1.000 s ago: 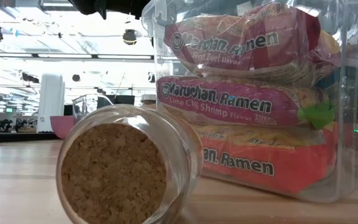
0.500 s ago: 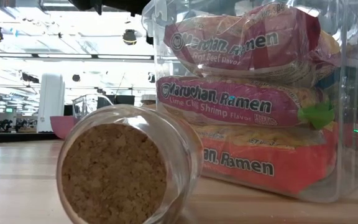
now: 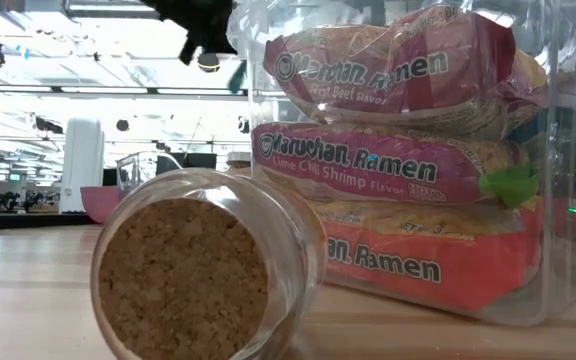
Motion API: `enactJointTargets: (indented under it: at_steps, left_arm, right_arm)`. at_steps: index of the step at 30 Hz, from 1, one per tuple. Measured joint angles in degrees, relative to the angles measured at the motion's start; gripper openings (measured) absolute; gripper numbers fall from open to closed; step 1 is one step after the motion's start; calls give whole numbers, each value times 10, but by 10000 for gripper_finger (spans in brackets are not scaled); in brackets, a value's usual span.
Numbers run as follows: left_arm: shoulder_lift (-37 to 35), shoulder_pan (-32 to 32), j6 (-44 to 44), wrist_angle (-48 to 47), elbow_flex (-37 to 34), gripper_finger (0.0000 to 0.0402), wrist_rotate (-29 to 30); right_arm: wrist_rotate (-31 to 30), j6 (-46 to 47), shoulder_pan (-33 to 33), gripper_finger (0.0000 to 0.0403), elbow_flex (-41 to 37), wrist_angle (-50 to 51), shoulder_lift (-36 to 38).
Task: Pick & Place Food Item
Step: Put the blue spoon in the top transparent bin
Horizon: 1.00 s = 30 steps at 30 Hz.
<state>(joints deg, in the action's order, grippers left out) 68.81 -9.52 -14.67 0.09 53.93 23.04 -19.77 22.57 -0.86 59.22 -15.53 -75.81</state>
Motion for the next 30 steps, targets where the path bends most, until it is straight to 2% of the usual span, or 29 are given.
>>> enactJointTargets:
  at_steps: [6, 13, 22, 30]
  left_arm:
    - [-38, 1, 42, -145, 0, 0, -10]
    - [-23, 1, 57, -262, 0, 1, -11]
    - [72, -52, 63, -277, 0, 1, -94]
    - [134, -114, 95, -290, 0, 1, -173]
  right_arm:
    - [-5, -16, -10, 123, -1, -14, 26]
    - [-4, -41, -11, 118, 0, -18, 73]
    - [-4, -69, -11, 118, 0, -18, 120]
    - [-4, -75, -10, 118, 0, -16, 126]
